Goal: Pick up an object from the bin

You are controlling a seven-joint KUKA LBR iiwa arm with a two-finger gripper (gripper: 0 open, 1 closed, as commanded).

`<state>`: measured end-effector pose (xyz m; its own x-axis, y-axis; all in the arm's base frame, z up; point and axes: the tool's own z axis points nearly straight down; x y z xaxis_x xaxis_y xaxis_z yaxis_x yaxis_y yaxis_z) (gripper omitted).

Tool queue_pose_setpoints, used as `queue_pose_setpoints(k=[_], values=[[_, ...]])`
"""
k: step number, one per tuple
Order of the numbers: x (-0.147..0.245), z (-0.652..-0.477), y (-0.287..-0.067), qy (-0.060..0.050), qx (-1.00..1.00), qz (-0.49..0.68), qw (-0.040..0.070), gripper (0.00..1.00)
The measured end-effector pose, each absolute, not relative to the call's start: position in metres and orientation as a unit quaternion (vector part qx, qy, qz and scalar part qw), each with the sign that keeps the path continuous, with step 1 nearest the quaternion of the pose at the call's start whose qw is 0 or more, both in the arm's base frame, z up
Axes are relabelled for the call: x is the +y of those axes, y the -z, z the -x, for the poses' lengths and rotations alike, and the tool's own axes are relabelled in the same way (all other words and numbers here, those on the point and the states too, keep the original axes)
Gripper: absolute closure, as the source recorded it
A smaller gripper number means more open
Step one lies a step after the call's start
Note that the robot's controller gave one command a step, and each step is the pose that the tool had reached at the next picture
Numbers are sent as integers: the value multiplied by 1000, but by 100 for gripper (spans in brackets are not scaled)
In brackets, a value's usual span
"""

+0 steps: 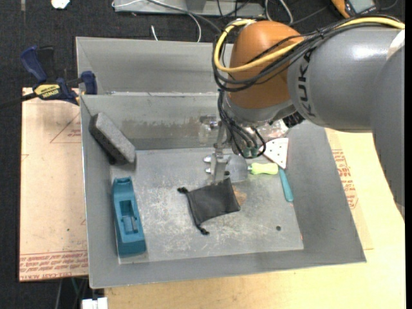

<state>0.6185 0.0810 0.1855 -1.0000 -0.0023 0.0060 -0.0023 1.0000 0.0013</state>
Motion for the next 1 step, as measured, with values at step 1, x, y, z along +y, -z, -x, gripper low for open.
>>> queue_pose_setpoints(k=[1], values=[[80, -620, -190, 1, -1000, 0, -1, 0]])
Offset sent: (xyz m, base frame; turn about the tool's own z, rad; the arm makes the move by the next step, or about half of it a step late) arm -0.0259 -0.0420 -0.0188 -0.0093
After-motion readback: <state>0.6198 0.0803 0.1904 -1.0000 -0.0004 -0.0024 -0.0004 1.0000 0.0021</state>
